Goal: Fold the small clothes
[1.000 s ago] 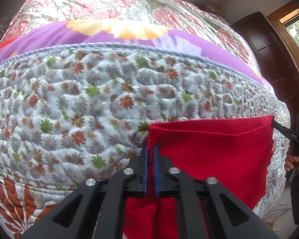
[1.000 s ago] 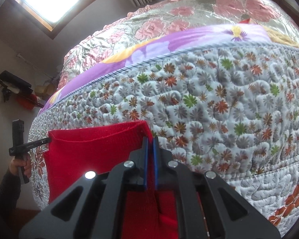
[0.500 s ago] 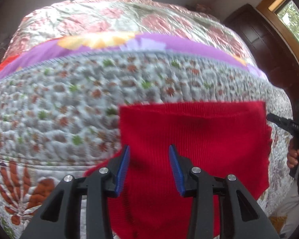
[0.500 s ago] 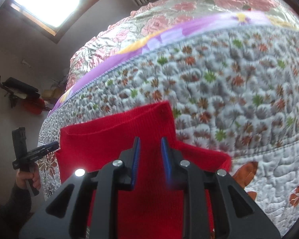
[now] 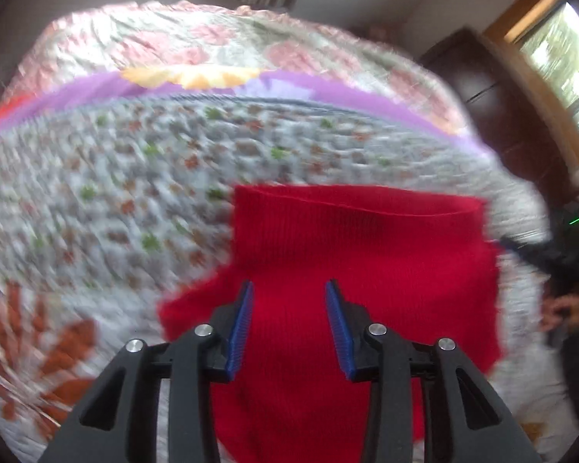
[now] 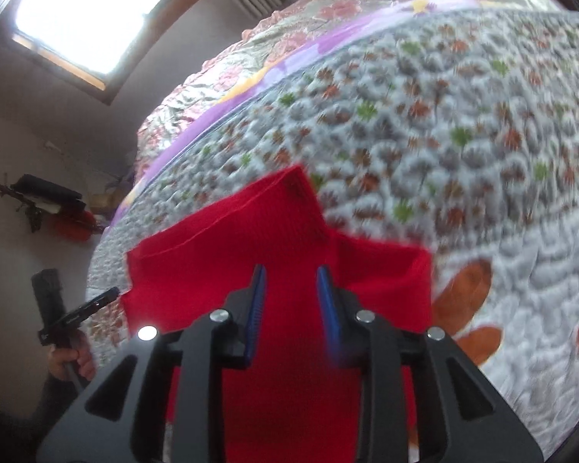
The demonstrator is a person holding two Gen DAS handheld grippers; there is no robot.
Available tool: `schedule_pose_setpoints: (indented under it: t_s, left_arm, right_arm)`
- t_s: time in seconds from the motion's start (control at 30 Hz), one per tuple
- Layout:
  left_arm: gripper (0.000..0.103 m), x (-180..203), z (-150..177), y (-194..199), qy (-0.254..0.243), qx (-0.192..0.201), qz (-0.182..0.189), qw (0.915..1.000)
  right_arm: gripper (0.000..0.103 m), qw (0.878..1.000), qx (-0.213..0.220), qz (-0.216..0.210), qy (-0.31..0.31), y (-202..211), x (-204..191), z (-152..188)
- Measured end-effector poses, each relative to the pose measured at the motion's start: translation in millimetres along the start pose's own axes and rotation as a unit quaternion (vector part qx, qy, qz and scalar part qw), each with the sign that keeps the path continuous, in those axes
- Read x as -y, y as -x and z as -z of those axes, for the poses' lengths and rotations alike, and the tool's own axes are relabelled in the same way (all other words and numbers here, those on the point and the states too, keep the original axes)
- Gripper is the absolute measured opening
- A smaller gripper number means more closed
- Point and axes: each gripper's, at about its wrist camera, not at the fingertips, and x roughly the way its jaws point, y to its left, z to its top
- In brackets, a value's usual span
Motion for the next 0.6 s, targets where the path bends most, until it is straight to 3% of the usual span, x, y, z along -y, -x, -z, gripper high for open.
schedule_pose_setpoints:
  t_s: [0.13,0.2,0.23,0.27,0.33,0.43,0.53,0.6]
  left_arm:
    - [0.037,-13,20,-8,0.044,-0.019,0.067,0.9966]
    - [0.037,-21,26,-21,0.059,-0.034,0.063,0.9957]
    - [0.032,-28,30,-28,0.064,-0.041,0.053,0.9957]
    - [0.019,-32,34,-31,0.068,-0.042,0.049,0.9956]
    - [0.013,-40,39,-28,0.080,-0.041,0.041,0.9951]
    - [0.015,-30,46,-4,0.082,-0.016,0.059,0.9948]
    - [0.017,-17,70,10,0.079,-0.023,0.111,0.9904]
    - [0.017,-11,87,1,0.082,-0.044,0.123,0.9880]
  right_arm:
    - [0.028,0.999,-0.041,-0.028,0.007,-15,1,28]
    - [0.025,0.998,-0.053,-0.022,0.006,-26,7,33]
    - [0.016,0.998,-0.055,-0.020,0.004,-31,14,34]
    - [0.003,0.998,-0.053,-0.017,0.000,-32,21,35]
    - [0.000,0.998,-0.049,-0.016,-0.021,-26,33,35]
    - [0.026,0.999,-0.032,-0.023,-0.028,1,29,44]
    - [0.029,0.998,-0.042,-0.043,-0.028,18,23,70]
    - [0.029,0.997,-0.063,-0.048,-0.025,13,20,88]
